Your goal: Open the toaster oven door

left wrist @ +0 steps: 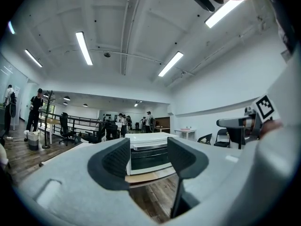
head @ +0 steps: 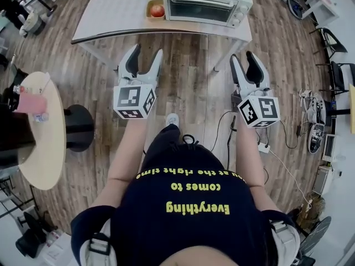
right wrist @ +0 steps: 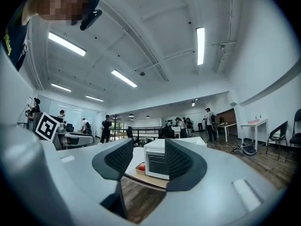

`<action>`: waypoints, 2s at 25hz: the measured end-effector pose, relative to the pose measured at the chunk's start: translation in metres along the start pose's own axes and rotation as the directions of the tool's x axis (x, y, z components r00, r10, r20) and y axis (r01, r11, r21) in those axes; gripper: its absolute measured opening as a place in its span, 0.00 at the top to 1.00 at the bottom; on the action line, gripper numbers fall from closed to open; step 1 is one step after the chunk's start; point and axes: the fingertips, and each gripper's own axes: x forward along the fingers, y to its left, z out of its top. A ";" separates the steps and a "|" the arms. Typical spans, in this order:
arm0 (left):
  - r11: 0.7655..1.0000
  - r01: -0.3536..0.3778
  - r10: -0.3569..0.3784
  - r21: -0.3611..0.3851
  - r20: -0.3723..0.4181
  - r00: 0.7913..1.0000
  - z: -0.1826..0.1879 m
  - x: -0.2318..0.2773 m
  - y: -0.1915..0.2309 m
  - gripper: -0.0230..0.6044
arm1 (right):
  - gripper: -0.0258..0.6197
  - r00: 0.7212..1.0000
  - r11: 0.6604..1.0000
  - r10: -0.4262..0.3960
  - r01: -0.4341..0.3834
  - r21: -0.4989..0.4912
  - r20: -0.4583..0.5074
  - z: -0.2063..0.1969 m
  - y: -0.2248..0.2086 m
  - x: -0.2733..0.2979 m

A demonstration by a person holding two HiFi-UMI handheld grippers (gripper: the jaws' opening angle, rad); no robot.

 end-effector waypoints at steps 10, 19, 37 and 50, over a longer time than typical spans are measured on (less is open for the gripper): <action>0.997 0.072 -0.072 -0.004 -0.001 0.997 -0.001 0.091 0.066 0.57 | 0.62 0.998 0.998 -0.070 0.070 -0.006 0.003 -0.003 -0.016 0.094; 0.994 0.108 -0.109 -0.026 -0.027 0.994 -0.015 0.146 0.086 0.57 | 0.61 0.993 0.994 -0.110 0.110 0.004 -0.033 -0.018 -0.036 0.138; 0.999 -0.025 0.023 -0.038 -0.041 0.999 -0.018 0.260 0.104 0.57 | 0.61 0.998 1.000 -0.005 0.007 0.022 -0.070 -0.030 -0.135 0.249; 0.996 -0.079 0.075 -0.036 -0.098 0.992 -0.043 0.323 0.100 0.57 | 0.62 0.995 1.000 0.001 0.002 0.027 -0.104 -0.046 -0.208 0.288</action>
